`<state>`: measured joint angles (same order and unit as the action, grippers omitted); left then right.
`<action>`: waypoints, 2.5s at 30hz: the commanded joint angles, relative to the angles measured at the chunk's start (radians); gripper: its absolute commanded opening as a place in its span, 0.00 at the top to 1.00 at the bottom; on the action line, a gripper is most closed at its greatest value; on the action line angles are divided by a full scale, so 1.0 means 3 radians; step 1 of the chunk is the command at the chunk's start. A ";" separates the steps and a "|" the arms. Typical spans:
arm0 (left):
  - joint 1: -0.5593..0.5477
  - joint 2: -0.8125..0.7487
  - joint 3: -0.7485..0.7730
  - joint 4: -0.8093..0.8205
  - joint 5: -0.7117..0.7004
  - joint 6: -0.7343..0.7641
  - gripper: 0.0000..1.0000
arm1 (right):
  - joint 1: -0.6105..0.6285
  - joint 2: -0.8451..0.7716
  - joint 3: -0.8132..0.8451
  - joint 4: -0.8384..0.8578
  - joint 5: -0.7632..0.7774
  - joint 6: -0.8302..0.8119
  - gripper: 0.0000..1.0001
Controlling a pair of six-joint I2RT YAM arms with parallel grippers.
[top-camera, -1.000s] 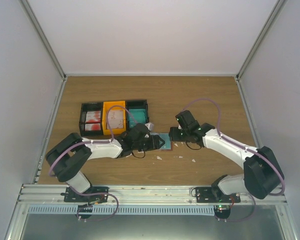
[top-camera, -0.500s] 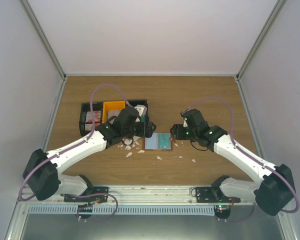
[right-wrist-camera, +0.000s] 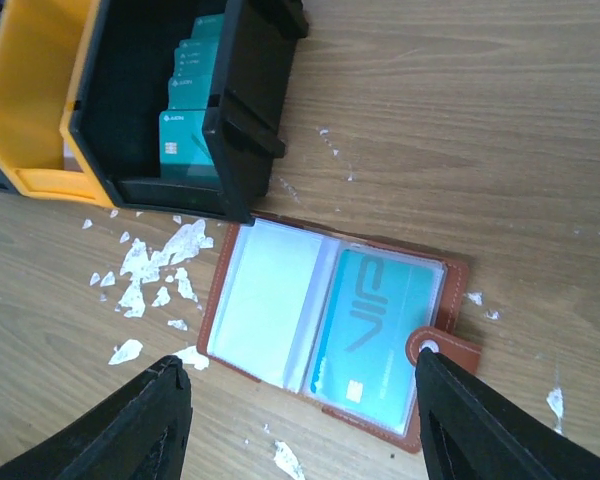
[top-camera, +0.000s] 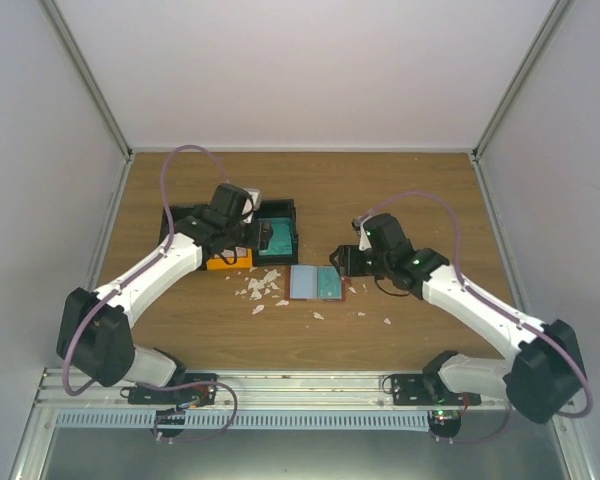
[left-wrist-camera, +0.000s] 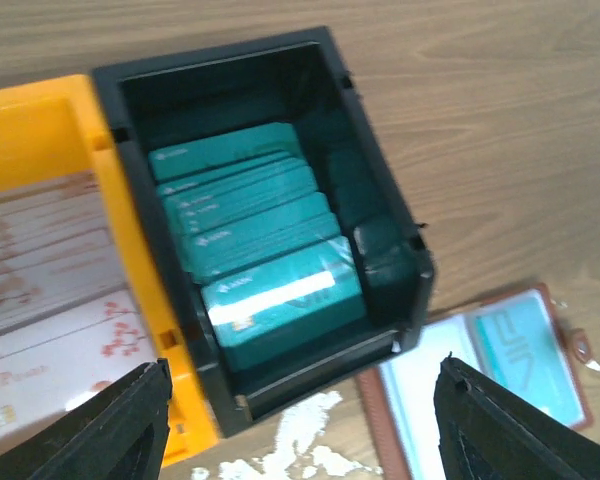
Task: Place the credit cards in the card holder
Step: Adjust the storage box at the center of the board, then pick up the credit card from the storage box.
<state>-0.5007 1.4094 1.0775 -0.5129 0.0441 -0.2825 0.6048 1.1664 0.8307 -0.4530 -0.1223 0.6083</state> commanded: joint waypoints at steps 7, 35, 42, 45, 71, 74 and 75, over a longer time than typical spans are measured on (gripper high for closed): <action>0.0640 0.0225 0.0147 -0.0168 0.0034 -0.0191 0.40 | 0.0032 0.0606 0.0293 0.0368 -0.0176 -0.0201 0.38; 0.0310 0.1079 0.0556 -0.0136 0.0553 0.0115 0.65 | -0.0044 0.0566 0.0015 0.0615 0.0034 -0.0240 0.37; 0.0269 0.1405 0.0985 -0.0303 0.0474 0.0680 0.60 | -0.0127 0.0685 0.0092 0.0548 0.0119 -0.0359 0.36; 0.0286 0.1443 0.1058 -0.0468 0.0297 0.1067 0.60 | -0.0158 0.0772 0.0159 0.0485 0.0134 -0.0433 0.36; 0.0468 0.1947 0.1240 -0.0823 0.0233 0.1714 0.50 | -0.0163 0.1105 0.0435 0.0375 -0.0252 -0.0404 0.36; 0.0425 0.1954 0.1226 -0.0828 0.0207 0.1734 0.51 | -0.0159 0.1108 0.0427 0.0365 -0.0227 -0.0407 0.36; 0.0401 0.1952 0.1216 -0.0824 0.0197 0.1743 0.52 | -0.0164 0.1108 0.0428 0.0367 -0.0228 -0.0407 0.36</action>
<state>-0.3653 1.9690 1.4387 -0.7437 0.1413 0.2363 0.5655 1.4879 0.9401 -0.3439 -0.1890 0.4858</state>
